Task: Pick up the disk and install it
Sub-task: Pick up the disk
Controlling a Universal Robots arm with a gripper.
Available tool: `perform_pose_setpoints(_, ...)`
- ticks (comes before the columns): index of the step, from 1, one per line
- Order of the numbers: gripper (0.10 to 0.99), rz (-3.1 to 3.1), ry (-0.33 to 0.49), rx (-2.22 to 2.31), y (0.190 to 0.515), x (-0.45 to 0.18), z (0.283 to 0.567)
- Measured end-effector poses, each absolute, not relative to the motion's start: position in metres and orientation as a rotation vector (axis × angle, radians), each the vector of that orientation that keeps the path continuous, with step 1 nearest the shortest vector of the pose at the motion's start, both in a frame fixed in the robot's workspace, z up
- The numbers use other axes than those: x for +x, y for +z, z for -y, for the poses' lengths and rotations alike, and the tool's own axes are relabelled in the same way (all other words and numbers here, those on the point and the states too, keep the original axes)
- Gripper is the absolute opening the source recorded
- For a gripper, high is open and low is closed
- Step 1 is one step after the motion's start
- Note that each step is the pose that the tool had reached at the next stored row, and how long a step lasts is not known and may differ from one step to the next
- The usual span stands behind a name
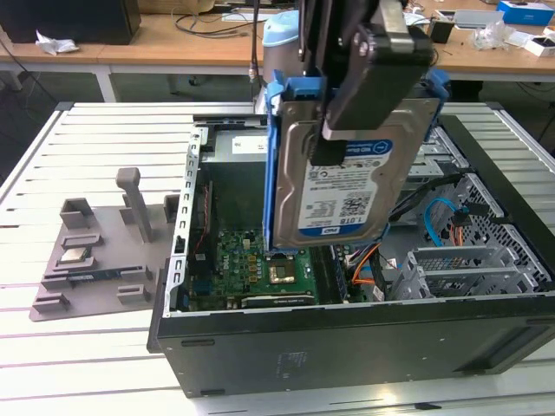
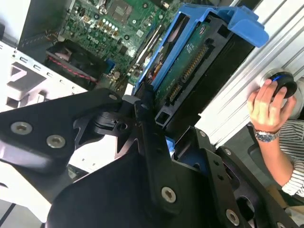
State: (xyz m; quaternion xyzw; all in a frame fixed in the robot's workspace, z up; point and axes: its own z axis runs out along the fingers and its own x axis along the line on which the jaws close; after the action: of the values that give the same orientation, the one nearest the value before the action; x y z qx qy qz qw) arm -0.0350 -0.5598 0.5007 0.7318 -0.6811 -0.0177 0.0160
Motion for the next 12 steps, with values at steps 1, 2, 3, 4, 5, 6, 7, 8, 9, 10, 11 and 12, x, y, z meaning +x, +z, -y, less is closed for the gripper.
perform_pose_setpoints(1,0.369,2.118,-0.056,2.276,0.501,-0.031,0.56)
perform_pose_setpoints(2,0.369,2.118,-0.056,2.275,0.501,-0.028,0.56)
perform_pose_setpoints(3,0.369,2.118,-0.056,2.275,0.501,-0.025,0.56)
perform_pose_setpoints(4,0.369,2.117,-0.057,2.275,0.501,-0.021,0.561)
perform_pose_setpoints(5,0.369,2.117,-0.058,2.275,0.501,-0.018,0.561)
perform_pose_setpoints(6,0.369,2.117,-0.058,2.275,0.501,-0.014,0.561)
perform_pose_setpoints(7,0.369,2.117,-0.059,2.274,0.501,-0.01,0.561)
perform_pose_setpoints(8,0.369,2.117,-0.059,2.274,0.5,-0.008,0.561)
perform_pose_setpoints(9,0.369,2.116,-0.06,2.274,0.5,-0.004,0.561)
perform_pose_setpoints(10,0.369,2.116,-0.06,2.274,0.5,0.0,0.562)
perform_pose_setpoints(11,0.369,2.116,-0.061,2.273,0.5,0.005,0.562)
perform_pose_setpoints(12,0.369,2.116,-0.061,2.273,0.5,0.007,0.562)
